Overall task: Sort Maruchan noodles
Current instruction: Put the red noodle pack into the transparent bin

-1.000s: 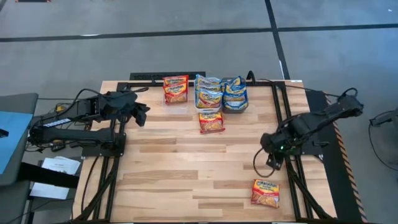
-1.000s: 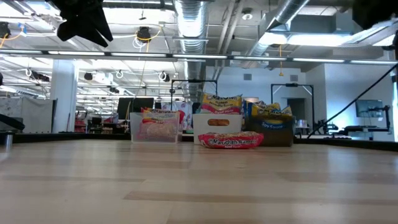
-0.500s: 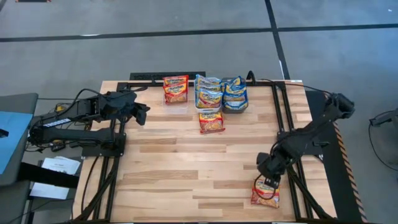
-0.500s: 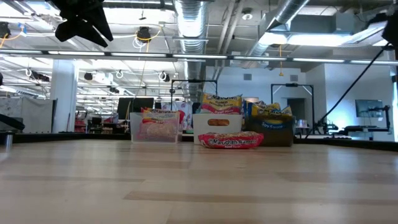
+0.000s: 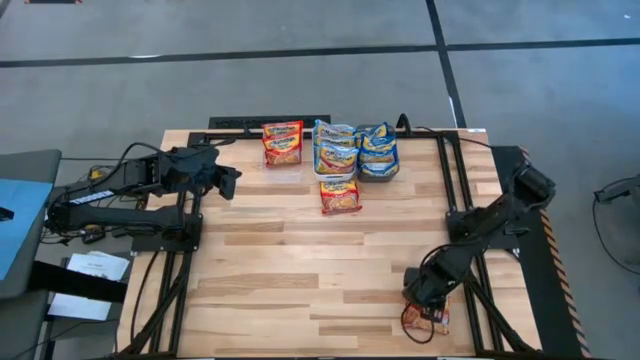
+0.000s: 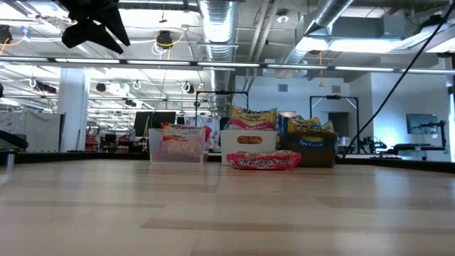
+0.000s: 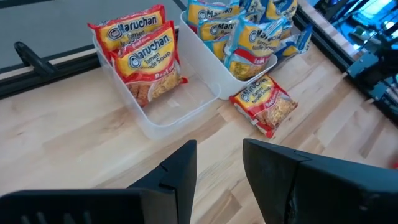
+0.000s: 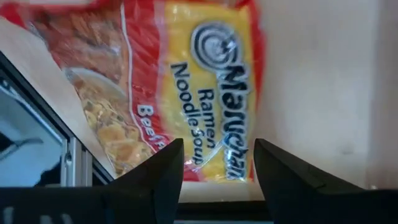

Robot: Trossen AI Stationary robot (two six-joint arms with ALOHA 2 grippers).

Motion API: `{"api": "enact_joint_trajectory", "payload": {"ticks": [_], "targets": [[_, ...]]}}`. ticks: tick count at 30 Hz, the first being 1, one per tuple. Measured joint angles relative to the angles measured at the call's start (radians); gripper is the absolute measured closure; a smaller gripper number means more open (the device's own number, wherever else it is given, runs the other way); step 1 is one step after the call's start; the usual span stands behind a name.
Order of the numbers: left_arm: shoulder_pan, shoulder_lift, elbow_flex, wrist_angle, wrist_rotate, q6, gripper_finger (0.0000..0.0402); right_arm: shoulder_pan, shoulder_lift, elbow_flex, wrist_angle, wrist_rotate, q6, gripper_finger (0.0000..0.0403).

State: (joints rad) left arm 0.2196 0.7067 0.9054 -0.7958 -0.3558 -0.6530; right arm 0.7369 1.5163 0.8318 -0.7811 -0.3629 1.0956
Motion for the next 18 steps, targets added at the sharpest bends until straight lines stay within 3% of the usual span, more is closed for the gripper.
{"api": "enact_joint_trajectory", "payload": {"ticks": [7,12,18], "targets": [[0.0,0.0,0.0,0.002,0.0,-0.018,0.0285,0.001,0.119,0.005,0.062,-0.092,-0.061,0.0184],[0.0,0.0,0.0,0.001,0.0,-0.018,0.0285,0.002,0.136,0.004,0.074,-0.092,-0.081,0.0189],[0.0,0.0,0.0,0.001,0.0,-0.007,0.0285,-0.013,0.138,0.003,0.073,-0.07,-0.073,0.0254]]}}
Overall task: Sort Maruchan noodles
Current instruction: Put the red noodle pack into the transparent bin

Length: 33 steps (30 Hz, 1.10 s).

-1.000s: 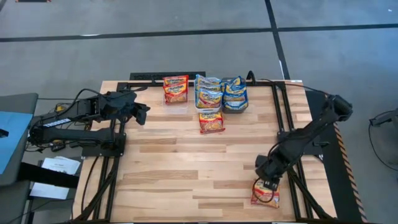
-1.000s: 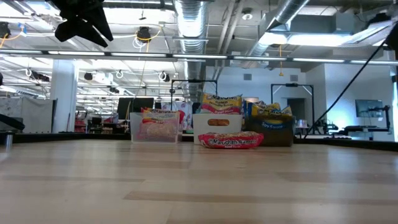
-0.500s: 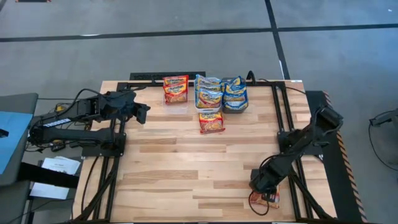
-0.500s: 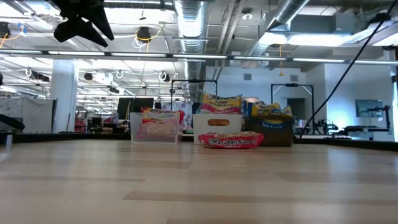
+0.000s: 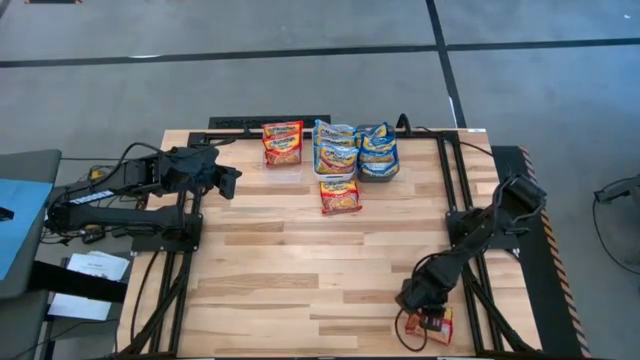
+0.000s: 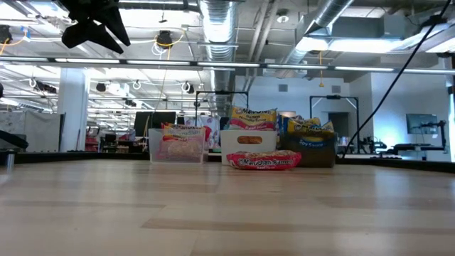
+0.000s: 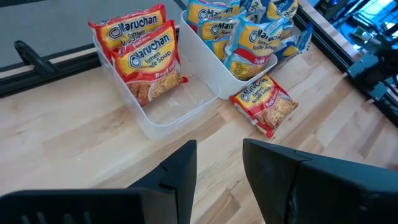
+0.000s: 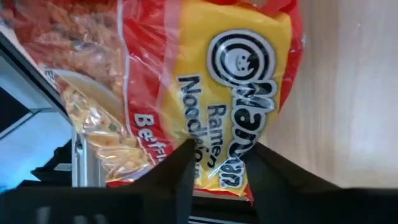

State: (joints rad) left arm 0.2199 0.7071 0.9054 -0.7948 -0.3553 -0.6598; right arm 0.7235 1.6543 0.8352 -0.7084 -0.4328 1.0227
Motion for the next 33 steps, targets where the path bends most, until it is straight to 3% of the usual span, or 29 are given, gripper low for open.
{"api": "enact_joint_trajectory", "payload": {"ticks": [9,15,24,33], "targets": [[0.0,0.0,0.0,0.0,0.0,0.004,0.0285,-0.049,-0.002,-0.002,-0.006,-0.003,0.0,0.039],[0.0,0.0,0.0,-0.001,0.0,0.005,0.0285,-0.099,-0.057,-0.006,-0.045,0.045,-0.012,0.0398],[0.0,0.0,0.0,-0.001,0.008,0.001,0.0285,-0.231,-0.236,-0.005,-0.102,0.149,-0.023,0.04],[0.0,0.0,0.0,-0.001,0.018,-0.009,0.0285,-0.4,-0.35,0.063,-0.102,0.257,-0.187,0.0402]]}}
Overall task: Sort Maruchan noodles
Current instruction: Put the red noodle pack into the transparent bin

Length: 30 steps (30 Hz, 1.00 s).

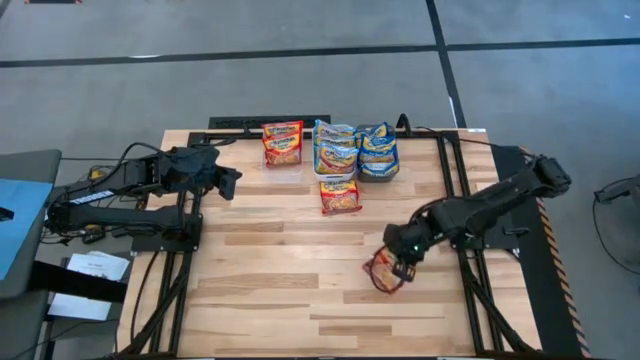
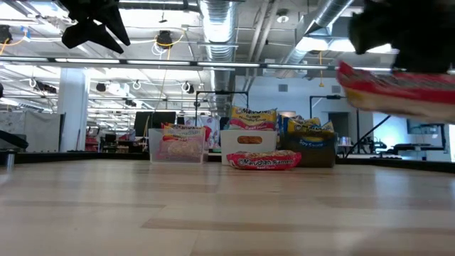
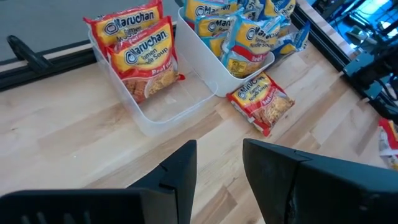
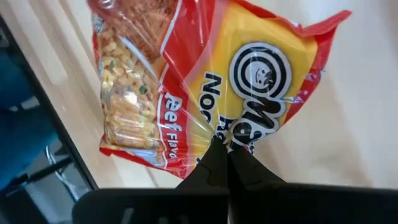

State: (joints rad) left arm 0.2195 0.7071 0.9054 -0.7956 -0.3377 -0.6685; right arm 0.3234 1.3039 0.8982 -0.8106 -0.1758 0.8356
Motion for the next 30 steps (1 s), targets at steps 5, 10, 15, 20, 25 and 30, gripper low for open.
{"api": "enact_joint_trajectory", "payload": {"ticks": [5,10,15,20,25,30], "targets": [[0.0,0.0,0.0,-0.001,0.045,-0.079,0.0281,-0.107,-0.006,0.054,0.004,0.021,-0.145,0.0402],[0.0,0.0,0.0,0.0,0.051,-0.146,0.0251,-0.199,-0.006,0.109,0.003,0.026,-0.295,0.0403],[0.006,0.029,0.0,0.047,0.035,-0.312,0.0219,-0.278,-0.006,0.165,0.002,0.072,-0.436,0.0403],[0.005,0.098,0.0,0.201,0.111,-0.364,0.0215,-0.344,-0.006,0.223,0.003,0.143,-0.538,0.0403],[0.006,0.189,0.0,0.37,0.132,-0.346,0.0214,-0.403,-0.006,0.279,0.005,0.203,-0.605,0.0403],[0.006,0.279,0.0,0.466,0.133,-0.323,0.0214,-0.449,-0.006,0.32,0.03,0.273,-0.648,0.0403]]}}
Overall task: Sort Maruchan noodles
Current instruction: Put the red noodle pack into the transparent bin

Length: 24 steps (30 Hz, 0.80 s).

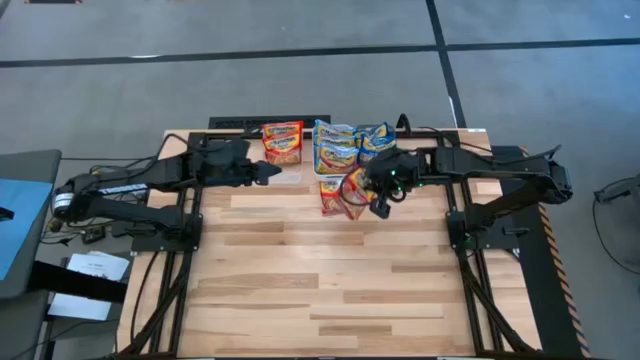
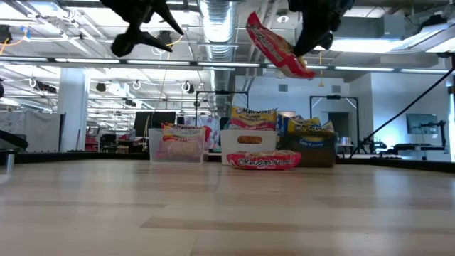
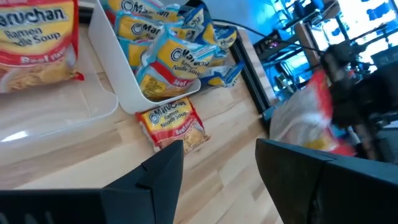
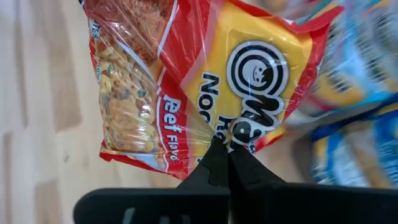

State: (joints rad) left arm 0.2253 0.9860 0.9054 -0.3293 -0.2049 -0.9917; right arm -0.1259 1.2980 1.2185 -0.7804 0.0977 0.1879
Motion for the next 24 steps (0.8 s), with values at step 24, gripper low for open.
{"api": "enact_joint_trajectory", "payload": {"ticks": [24], "targets": [[-0.001,0.289,0.0,0.309,0.16,-0.023,0.0214,-0.078,0.0,0.105,0.014,0.066,-0.066,0.0403]]}}
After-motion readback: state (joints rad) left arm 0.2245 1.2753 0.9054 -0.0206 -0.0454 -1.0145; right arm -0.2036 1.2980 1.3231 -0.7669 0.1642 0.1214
